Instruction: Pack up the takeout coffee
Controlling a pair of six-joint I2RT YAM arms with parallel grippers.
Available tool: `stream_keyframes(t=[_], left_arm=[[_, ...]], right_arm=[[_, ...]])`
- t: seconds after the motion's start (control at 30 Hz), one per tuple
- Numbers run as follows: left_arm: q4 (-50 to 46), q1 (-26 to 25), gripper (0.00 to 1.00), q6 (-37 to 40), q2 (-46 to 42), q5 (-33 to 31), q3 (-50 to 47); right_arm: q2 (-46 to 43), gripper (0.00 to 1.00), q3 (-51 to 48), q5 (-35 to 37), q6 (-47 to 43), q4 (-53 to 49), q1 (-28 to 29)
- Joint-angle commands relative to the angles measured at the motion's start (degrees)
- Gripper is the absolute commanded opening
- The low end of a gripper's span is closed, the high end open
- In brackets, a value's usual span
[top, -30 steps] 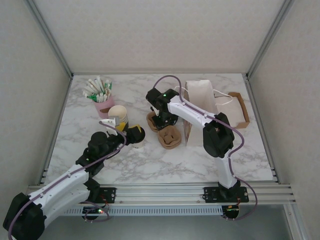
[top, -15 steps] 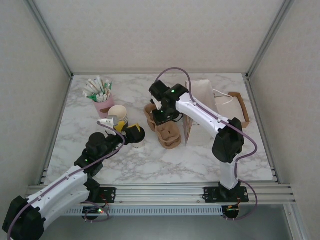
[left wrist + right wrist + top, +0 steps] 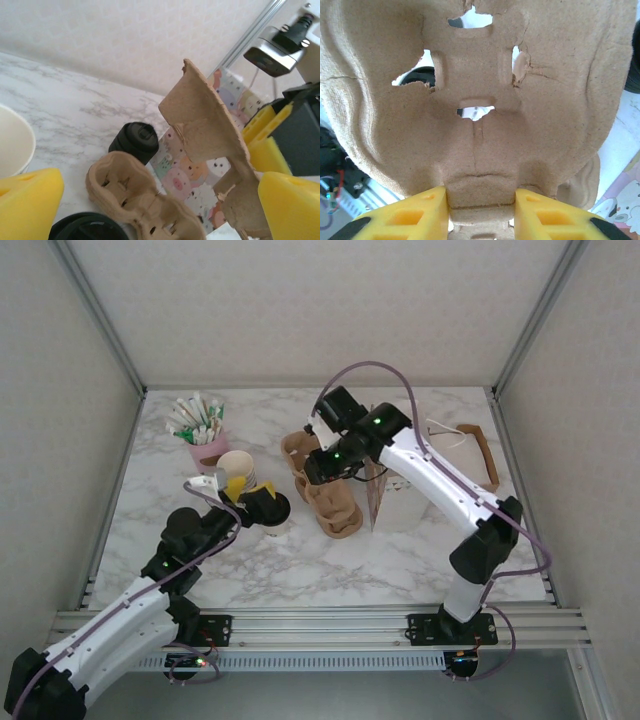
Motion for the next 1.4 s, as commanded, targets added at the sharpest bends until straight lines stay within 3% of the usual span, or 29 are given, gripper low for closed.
stream_keyframes(t=[0.0,0.53,0.67,1.03,1.37], left_arm=[[-0.83,0.45,1.0,-1.82,-1.3,0.49,4.69],[-7.25,0.41,1.0,-1.23,2.45,3.19,17.79],[-6.37,0.33,1.0,-1.79,5.08,4.24,19.75],[-6.01,-1.06,1.0,-3.17,22.25,15.74,31.09],[-11.84,-5.74,0.93,-1.13,39.11,19.95,45.73]], right_arm=[[-3.44,0.35,1.46,-4.75,0.71,0.57,-0.23],[-13.43,0.36,3.82,-11.82,1.17,0.9,-2.17],[-15.45,0.36,4.72,-12.61,1.07,0.29,-5.41],[-20.72,0.35,4.77,-13.45,-0.01,-2.06,-13.85],[-23.16,0.35,3.13,-14.76,-0.69,-4.23,-24.35]])
